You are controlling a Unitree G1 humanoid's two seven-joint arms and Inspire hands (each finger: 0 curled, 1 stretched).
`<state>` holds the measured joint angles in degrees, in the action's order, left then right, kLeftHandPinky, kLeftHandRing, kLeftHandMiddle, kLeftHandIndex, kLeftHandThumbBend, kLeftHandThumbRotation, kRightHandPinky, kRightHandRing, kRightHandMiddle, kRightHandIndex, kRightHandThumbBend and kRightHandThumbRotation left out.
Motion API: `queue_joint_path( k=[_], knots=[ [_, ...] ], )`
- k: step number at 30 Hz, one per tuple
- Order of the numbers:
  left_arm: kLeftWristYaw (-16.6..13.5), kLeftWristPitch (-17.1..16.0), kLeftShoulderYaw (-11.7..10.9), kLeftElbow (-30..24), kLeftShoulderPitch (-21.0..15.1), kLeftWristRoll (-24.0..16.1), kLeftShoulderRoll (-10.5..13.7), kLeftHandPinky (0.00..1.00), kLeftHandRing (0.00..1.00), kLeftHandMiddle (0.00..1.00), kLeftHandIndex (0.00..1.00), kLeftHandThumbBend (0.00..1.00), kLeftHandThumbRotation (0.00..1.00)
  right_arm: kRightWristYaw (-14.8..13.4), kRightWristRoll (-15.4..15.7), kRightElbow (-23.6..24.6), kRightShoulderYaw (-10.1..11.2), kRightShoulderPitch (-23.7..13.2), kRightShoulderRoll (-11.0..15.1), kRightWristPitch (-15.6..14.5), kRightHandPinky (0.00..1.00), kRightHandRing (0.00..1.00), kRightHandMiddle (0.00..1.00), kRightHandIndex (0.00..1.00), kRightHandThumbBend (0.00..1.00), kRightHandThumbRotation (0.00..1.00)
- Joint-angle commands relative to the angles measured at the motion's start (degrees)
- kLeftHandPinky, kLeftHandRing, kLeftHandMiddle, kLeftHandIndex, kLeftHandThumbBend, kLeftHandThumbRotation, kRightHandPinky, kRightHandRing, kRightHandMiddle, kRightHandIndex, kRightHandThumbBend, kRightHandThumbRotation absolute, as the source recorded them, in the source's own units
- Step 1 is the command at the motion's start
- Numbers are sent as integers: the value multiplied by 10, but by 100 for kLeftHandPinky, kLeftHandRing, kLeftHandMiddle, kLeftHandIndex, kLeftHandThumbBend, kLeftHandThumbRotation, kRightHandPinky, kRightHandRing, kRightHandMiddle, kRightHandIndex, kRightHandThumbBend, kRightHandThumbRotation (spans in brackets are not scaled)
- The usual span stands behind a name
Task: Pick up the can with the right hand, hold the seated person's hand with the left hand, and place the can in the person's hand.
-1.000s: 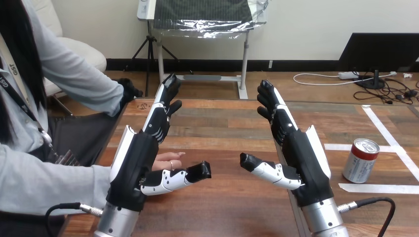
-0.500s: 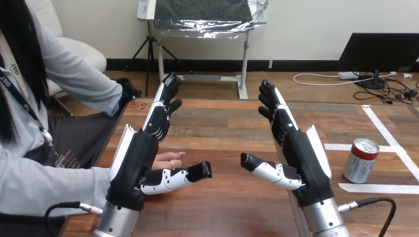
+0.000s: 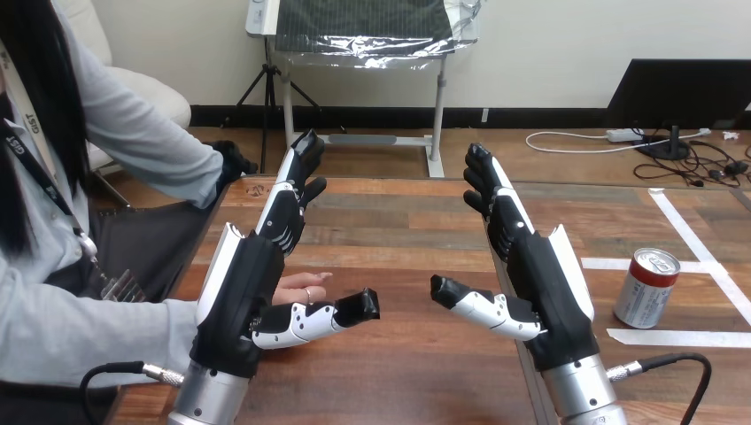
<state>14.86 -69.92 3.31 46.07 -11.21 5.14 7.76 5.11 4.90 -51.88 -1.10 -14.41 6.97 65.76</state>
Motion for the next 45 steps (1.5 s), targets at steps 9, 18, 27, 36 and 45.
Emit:
queue_joint_path(
  k=[9,18,27,36,45],
  knots=[
    [2,-4,-12,-17,-23,12,-2,94,99,100,100,100,49,-20,-8,21,28,-56,18,15,91,95,97,97,100,56],
    [3,-3,-14,-16,-24,12,-1,94,99,100,100,100,49,-45,-3,18,53,-77,24,19,89,94,97,98,100,55],
    [3,-1,-16,-14,-25,10,0,94,100,100,100,100,48,-52,-15,21,65,-96,35,19,92,96,97,100,100,54],
    [6,0,-20,-14,-26,11,0,95,100,100,100,100,47,-58,-25,17,83,-114,48,24,94,97,99,100,100,53],
    [5,-3,-27,-13,-27,7,-1,95,100,100,100,100,49,-83,-14,26,102,-126,69,7,97,99,99,99,100,55]
  ],
)
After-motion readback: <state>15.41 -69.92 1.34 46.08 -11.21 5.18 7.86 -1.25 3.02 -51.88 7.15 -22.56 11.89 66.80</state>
